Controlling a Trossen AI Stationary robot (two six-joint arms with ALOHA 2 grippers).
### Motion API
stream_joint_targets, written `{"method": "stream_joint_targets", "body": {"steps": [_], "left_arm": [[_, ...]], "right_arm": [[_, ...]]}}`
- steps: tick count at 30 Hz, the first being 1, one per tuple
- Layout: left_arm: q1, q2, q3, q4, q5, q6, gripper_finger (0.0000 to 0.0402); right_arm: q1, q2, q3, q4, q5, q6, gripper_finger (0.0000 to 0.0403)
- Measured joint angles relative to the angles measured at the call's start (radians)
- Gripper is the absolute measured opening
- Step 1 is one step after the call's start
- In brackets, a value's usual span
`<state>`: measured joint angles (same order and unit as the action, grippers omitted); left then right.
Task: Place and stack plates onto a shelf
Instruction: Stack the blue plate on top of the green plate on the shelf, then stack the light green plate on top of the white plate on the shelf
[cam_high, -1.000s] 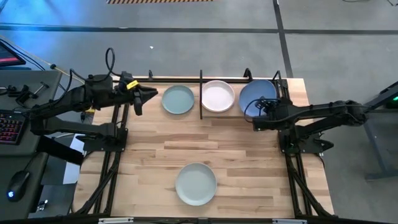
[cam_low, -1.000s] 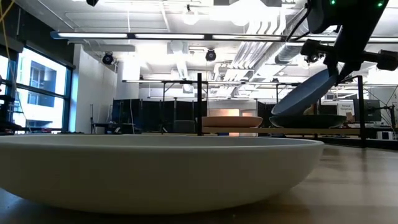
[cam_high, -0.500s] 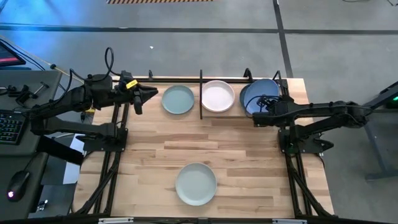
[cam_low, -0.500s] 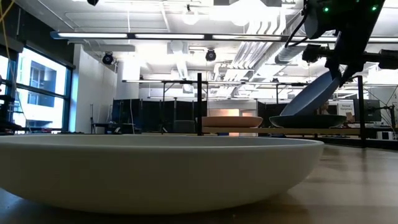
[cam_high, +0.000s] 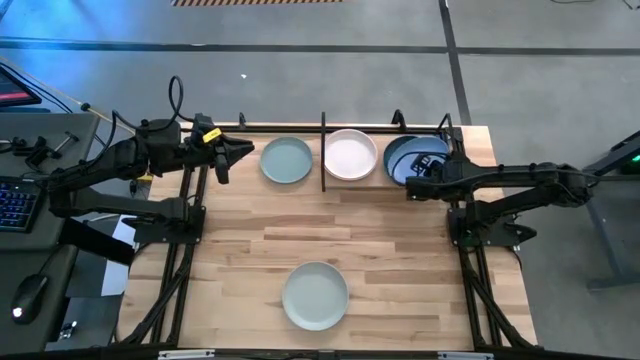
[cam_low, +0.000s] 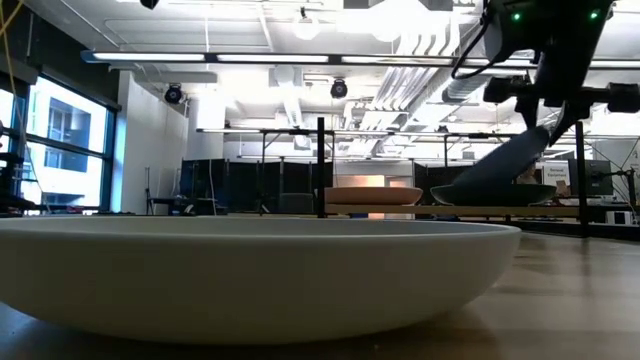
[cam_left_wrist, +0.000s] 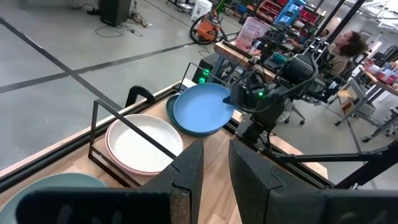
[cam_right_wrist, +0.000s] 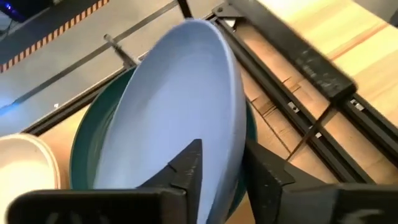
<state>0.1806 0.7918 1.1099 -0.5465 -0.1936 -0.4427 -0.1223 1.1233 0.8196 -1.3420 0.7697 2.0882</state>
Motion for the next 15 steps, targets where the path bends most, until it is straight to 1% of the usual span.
{"method": "stream_joint_targets", "body": {"steps": [7,15], "left_arm": [[0.000,0.000,0.000,0.000,0.000,0.000,0.0066],[0.000,0.000,0.000,0.000,0.000,0.013,0.0066]], "right_arm": [[0.000,-0.022,0.000,0.004,-0.060,-0.046,0.0132],[0.002,-0.133,0.000,0.016,-0.090,-0.121,0.0140]]}}
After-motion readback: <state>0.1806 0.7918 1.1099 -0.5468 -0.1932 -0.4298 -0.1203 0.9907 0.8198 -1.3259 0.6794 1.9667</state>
